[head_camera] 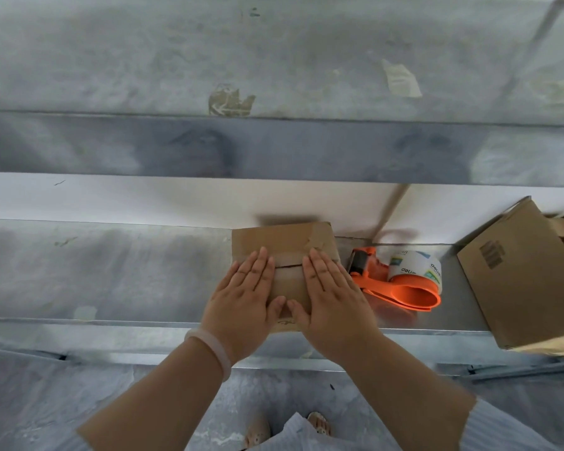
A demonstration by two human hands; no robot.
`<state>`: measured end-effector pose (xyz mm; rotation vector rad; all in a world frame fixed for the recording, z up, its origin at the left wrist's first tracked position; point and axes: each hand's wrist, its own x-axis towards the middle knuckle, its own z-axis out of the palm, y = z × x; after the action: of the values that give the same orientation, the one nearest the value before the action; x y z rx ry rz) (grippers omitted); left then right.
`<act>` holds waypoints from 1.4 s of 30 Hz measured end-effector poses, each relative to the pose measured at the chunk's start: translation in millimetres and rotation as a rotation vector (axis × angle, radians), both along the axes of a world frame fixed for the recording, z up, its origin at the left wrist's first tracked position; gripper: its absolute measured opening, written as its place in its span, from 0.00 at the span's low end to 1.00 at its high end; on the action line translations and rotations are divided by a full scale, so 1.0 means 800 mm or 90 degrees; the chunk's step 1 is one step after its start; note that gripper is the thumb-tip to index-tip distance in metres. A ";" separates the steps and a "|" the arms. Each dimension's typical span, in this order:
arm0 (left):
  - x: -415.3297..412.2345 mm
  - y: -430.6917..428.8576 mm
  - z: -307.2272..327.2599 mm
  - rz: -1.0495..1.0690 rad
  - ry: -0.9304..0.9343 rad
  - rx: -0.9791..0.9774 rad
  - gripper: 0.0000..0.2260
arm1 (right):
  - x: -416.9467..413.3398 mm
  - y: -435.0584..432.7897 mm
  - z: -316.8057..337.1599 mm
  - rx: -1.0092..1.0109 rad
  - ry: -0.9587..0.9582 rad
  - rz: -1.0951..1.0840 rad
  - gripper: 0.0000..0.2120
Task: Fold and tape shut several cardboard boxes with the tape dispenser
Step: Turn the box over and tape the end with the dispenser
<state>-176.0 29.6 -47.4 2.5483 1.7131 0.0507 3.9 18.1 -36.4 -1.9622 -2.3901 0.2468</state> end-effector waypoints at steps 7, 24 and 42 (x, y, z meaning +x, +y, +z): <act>0.009 -0.005 0.003 0.066 -0.041 -0.018 0.35 | 0.009 0.000 0.015 -0.005 -0.021 0.019 0.38; -0.007 -0.014 0.037 0.117 -0.182 -0.094 0.35 | 0.037 0.009 0.019 -0.053 0.009 0.107 0.39; -0.009 -0.026 0.047 0.416 -0.716 -0.209 0.30 | 0.058 0.032 0.056 -0.117 0.395 -0.154 0.33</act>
<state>-183.2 8.7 -9.6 1.1592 1.6688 0.9215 50.1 43.7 8.5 -1.8500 -1.7749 0.9329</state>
